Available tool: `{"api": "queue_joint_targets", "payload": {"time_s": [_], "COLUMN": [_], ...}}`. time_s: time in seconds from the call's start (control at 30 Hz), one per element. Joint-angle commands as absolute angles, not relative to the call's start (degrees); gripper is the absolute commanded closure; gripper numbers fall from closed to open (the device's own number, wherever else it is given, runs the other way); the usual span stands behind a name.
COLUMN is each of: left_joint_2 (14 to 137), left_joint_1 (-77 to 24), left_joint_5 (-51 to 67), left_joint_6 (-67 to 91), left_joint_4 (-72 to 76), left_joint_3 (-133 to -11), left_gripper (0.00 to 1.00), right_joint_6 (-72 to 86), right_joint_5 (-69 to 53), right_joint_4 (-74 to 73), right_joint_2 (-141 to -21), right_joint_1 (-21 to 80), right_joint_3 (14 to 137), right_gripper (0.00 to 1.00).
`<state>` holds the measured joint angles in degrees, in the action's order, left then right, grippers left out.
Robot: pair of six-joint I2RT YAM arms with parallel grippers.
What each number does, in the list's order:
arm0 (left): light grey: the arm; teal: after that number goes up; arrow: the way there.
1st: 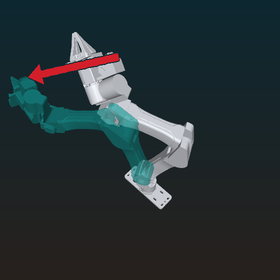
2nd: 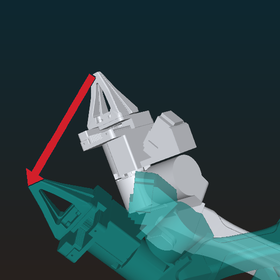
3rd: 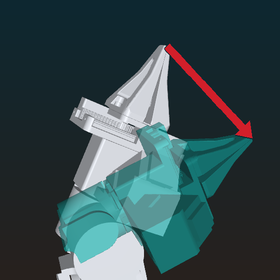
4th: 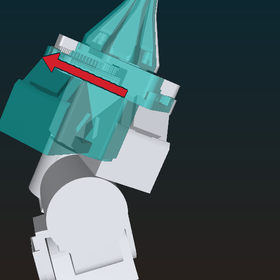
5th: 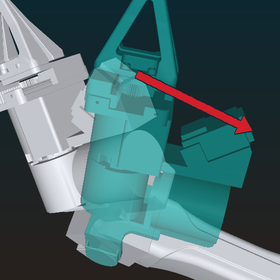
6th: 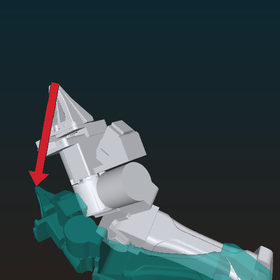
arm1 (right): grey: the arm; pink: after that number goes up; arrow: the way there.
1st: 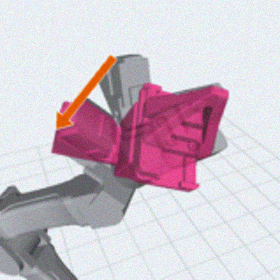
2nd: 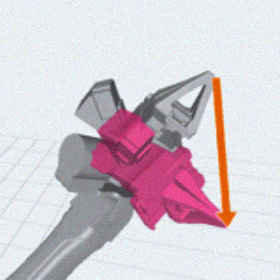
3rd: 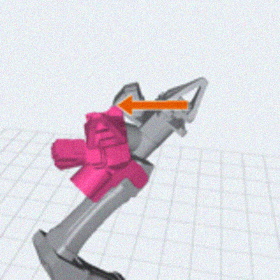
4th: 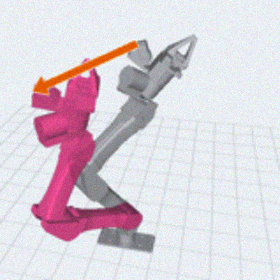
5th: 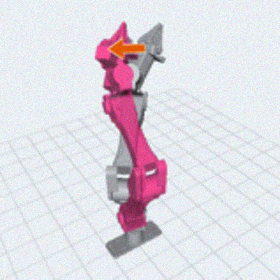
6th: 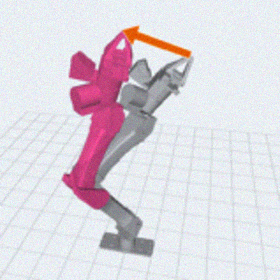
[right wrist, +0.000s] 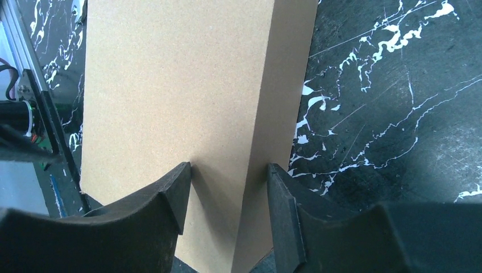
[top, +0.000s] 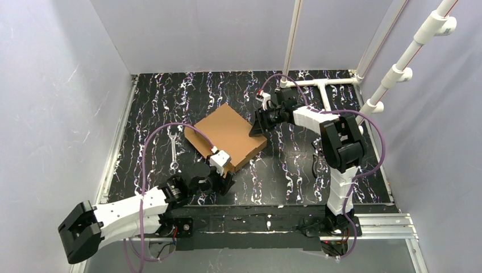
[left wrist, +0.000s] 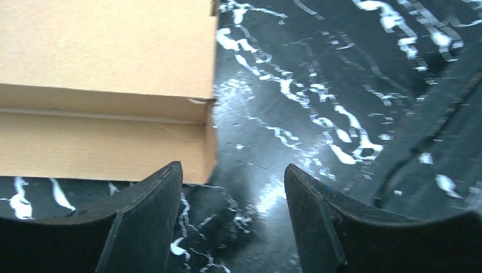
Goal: Fold the paper box
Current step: Close the paper box at the center of the board.
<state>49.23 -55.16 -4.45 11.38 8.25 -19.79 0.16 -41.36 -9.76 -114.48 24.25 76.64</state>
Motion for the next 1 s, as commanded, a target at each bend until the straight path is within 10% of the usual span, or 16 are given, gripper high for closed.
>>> {"api": "queue_joint_targets", "payload": {"time_s": [0.0, 0.97], "left_joint_2": [52.32, 61.15], "left_joint_1": [-55.37, -55.21], "left_joint_5": [-13.46, -9.67], "left_joint_6": [2.41, 8.26], "left_joint_4": [24.86, 35.95], "left_joint_3": [-16.32, -9.2], "left_gripper": [0.35, 0.56], "right_joint_6": [-2.55, -2.29], "right_joint_5": [-40.75, -41.88], "right_joint_4": [-13.13, -13.1], "right_joint_2": [-115.79, -116.98], "right_joint_1": [24.87, 24.86], "right_joint_3": [75.57, 75.67], "right_gripper": [0.43, 0.43]}}
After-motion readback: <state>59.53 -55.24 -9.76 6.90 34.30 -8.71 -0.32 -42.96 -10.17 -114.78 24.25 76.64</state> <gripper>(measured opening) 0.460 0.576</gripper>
